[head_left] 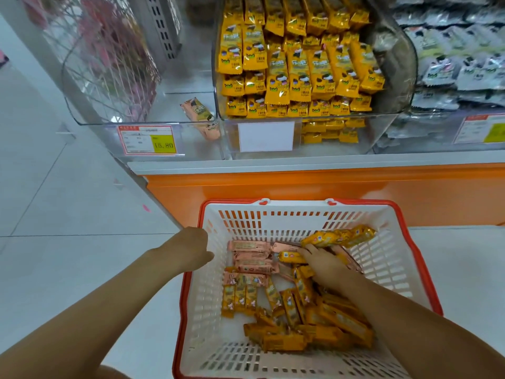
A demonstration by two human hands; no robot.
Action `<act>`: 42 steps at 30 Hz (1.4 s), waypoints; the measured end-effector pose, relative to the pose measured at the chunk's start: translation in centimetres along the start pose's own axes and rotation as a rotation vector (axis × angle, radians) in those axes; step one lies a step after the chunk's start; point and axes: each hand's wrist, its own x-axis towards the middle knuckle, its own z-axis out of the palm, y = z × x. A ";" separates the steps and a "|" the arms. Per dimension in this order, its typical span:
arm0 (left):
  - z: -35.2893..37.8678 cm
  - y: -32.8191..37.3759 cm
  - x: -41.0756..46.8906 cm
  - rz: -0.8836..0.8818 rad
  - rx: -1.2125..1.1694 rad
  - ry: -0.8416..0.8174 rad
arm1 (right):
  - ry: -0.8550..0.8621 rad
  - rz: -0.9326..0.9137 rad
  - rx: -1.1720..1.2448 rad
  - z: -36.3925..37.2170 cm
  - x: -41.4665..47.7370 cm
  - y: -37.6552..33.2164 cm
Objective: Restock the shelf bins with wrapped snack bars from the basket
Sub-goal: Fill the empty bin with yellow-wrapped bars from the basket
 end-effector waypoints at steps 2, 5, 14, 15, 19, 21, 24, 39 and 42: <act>0.2 -0.1 -0.3 0.006 -0.038 -0.021 | 0.023 -0.007 0.040 -0.5 0.1 -0.3; 0.5 -0.4 -0.6 0.012 -0.116 -0.026 | 0.015 0.022 0.049 -1.2 -0.5 -0.4; -0.2 -0.4 -2.2 -0.003 -0.259 -0.001 | 0.023 0.085 0.446 -3.5 -5.2 -1.7; -0.2 -0.2 -2.5 0.005 -0.253 0.006 | 0.033 0.072 0.502 -4.2 -5.9 -2.2; -0.4 1.3 -3.4 0.075 -0.358 0.084 | 0.013 0.010 0.921 -7.1 -8.5 -4.4; -0.7 1.9 -3.7 0.132 -0.443 0.108 | -0.051 -0.040 1.147 -8.8 -10.0 -5.6; -1.0 2.7 -4.0 0.259 -0.612 0.136 | -0.069 -0.192 1.395 -10.1 -11.4 -7.1; -3.7 4.2 -6.2 0.459 -1.640 0.019 | 0.221 -0.408 1.906 -13.3 -14.8 -7.4; -3.6 4.3 -6.2 0.417 -1.611 -0.016 | 0.241 -0.383 2.077 -12.9 -14.6 -7.4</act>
